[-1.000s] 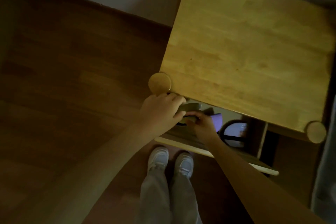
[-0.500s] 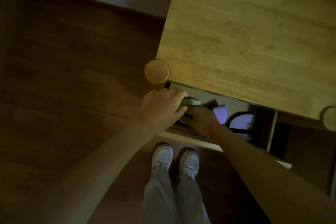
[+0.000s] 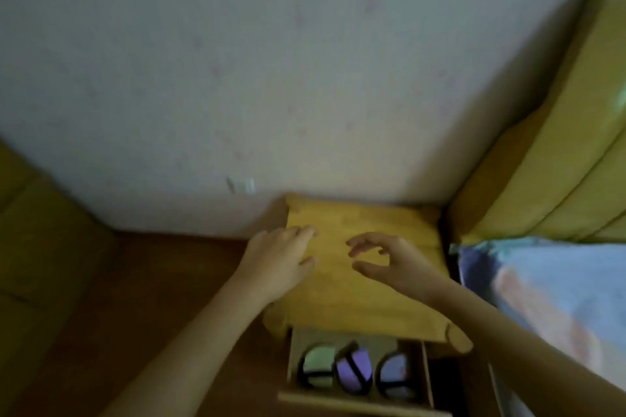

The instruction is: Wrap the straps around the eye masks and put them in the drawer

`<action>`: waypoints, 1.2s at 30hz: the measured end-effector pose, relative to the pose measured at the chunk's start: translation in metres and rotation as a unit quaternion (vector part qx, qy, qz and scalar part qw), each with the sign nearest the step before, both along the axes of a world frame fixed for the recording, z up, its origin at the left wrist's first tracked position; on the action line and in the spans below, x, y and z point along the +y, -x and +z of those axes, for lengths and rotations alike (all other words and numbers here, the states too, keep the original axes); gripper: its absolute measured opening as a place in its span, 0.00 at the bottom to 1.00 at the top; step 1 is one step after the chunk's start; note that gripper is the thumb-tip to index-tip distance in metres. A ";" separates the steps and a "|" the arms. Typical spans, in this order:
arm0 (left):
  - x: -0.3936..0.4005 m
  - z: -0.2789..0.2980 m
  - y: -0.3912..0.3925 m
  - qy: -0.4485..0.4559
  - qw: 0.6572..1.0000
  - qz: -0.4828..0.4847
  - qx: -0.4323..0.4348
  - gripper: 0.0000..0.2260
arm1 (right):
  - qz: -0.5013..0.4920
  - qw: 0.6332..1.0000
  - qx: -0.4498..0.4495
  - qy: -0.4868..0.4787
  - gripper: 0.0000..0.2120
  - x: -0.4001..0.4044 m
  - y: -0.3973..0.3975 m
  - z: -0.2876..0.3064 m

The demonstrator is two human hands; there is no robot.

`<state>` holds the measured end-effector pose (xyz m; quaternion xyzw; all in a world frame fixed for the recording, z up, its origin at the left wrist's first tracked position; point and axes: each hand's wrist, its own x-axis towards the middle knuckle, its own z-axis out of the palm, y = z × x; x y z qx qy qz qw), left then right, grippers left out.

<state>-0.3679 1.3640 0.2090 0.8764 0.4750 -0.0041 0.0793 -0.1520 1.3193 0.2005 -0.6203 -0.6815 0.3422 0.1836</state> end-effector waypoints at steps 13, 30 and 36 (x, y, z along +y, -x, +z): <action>-0.041 0.323 -0.091 -0.173 0.971 -0.149 -0.067 0.22 | -0.116 0.950 -0.171 -0.236 0.31 -0.109 -0.077 0.320; -0.286 0.375 -0.147 -0.209 0.805 -0.529 -0.169 0.27 | -0.516 0.747 -0.385 -0.165 0.33 -0.495 0.038 0.374; -0.477 0.401 -0.122 -0.207 0.683 -0.661 -0.233 0.26 | -0.612 0.631 -0.468 -0.097 0.34 -0.685 0.139 0.392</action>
